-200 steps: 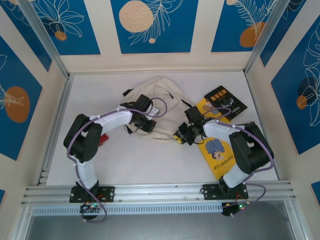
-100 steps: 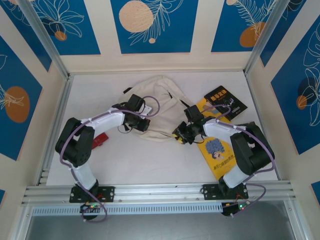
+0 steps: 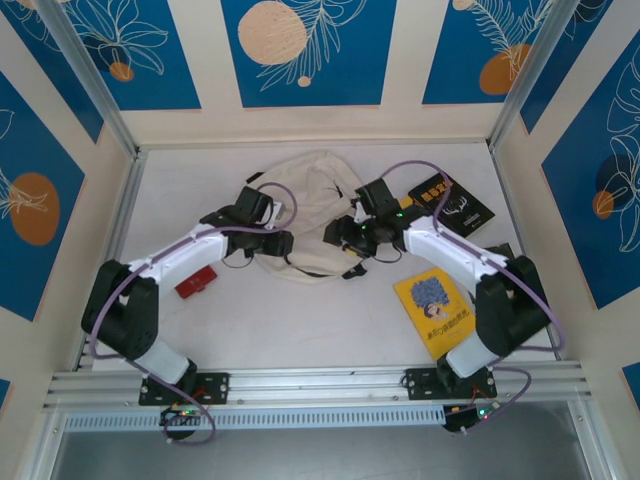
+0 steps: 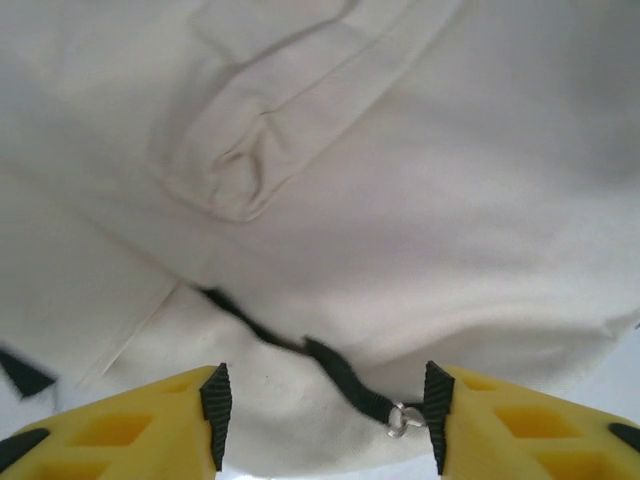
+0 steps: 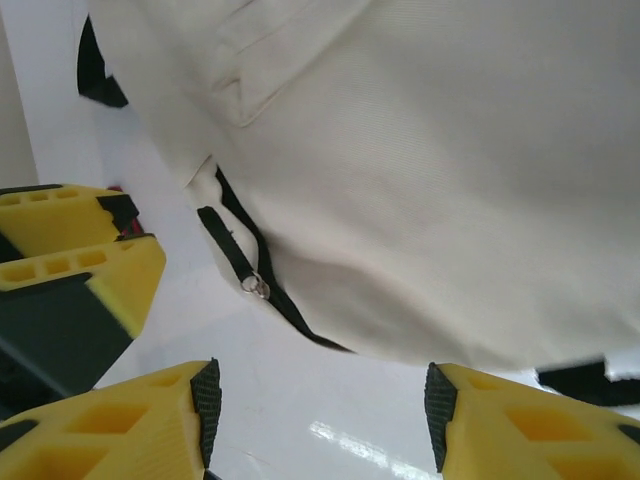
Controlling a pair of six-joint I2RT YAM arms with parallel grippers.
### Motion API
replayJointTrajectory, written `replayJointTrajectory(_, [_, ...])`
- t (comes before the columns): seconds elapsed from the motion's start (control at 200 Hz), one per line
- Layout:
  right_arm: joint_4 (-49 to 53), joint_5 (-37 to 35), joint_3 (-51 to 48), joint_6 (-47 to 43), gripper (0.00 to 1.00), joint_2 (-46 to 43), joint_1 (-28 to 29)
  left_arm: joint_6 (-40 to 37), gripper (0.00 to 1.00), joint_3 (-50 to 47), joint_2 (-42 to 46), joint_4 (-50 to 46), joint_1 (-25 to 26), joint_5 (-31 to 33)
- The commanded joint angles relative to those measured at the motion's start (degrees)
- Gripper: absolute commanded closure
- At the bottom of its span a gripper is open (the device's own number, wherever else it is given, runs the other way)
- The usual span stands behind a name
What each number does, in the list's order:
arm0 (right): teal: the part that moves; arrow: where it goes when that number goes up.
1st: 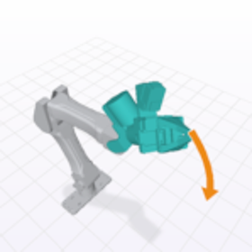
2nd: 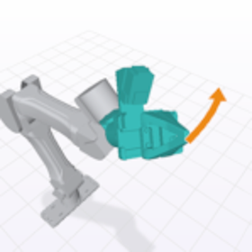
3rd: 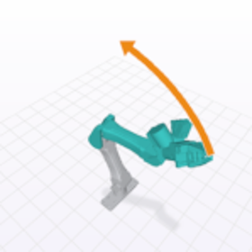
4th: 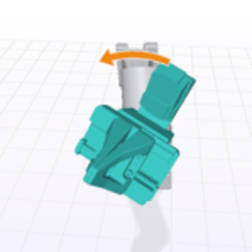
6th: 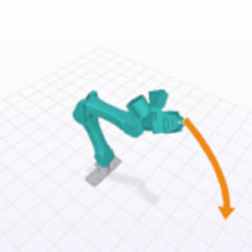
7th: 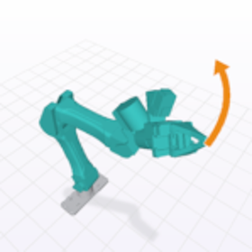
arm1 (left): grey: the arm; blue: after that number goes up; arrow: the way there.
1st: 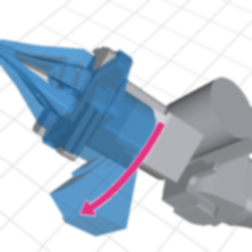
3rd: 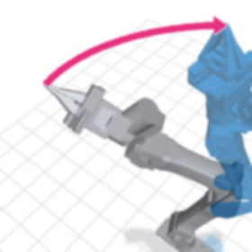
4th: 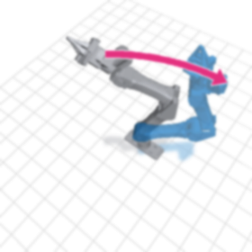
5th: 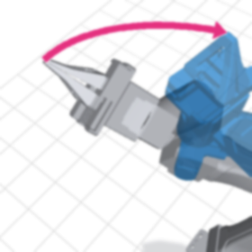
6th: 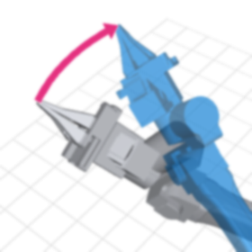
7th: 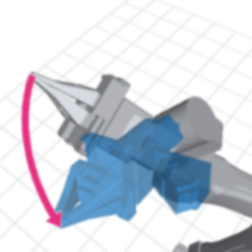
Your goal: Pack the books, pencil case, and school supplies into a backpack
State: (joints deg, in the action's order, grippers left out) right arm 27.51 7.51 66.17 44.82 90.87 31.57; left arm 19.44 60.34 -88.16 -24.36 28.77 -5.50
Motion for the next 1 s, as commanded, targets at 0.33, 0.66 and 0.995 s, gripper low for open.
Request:
replayJointTrajectory(0.33, [5.1,9.1,18.2,-18.3,0.42,20.1,5.9,25.1,0.53,-16.3,9.2,8.5,-2.1,-3.4])
replayJointTrajectory(0.66, [7.1,12.3,24.9,-21.2,0.48,28.3,7.8,32.2,0.58,-19.1,3.8,18.3,-2.1,-7.6])
replayJointTrajectory(0.995, [9.1,13.5,29.1,-22.6,0.57,32.5,7.9,35.2,0.66,-21.2,3.1,20.0,-2.4,-6.6])
